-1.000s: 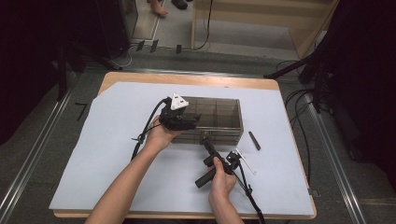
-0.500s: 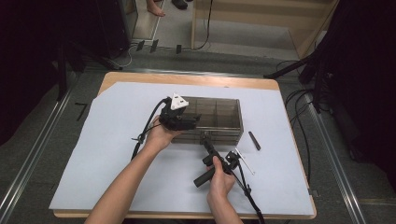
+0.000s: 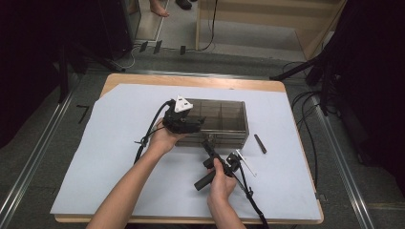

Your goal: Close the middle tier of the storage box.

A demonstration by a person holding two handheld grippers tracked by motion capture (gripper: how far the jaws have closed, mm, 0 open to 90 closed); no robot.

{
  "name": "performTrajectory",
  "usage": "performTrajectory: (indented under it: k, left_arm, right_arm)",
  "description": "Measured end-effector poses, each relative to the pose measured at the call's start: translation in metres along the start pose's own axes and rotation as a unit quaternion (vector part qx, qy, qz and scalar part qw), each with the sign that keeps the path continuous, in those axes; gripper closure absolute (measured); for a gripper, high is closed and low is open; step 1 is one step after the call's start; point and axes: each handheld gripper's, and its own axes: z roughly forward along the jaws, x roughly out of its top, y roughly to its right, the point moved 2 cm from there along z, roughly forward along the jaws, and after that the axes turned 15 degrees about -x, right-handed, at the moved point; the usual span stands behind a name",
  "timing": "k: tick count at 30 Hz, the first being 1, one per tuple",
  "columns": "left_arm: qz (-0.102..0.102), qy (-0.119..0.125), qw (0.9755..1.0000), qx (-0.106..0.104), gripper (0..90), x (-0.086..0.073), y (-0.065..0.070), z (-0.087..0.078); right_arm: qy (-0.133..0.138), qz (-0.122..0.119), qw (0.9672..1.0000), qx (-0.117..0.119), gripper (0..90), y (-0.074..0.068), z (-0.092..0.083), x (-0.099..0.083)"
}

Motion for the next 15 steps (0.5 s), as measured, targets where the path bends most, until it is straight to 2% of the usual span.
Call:
performTrajectory:
  k: [3, 11, 15]
  left_arm:
    - [0.0, -0.002, 1.0, 0.0, 33.1, 0.0001, 0.0, -0.0002]
    - [0.0, 0.0, 1.0, 0.001, 33.2, 0.0001, 0.0001, 0.0001]
    - [0.0, 0.001, 1.0, 0.001, 33.1, 0.0, 0.0001, 0.0002]
  right_arm:
    - [0.007, -0.006, 1.0, -0.001, 80.5, 0.0005, 0.0003, -0.0006]
    - [0.002, -0.001, 1.0, 0.0, 80.9, 0.0002, -0.0003, -0.0002]
    - [0.007, -0.007, 0.9999, 0.001, 80.9, 0.001, 0.0002, -0.0006]
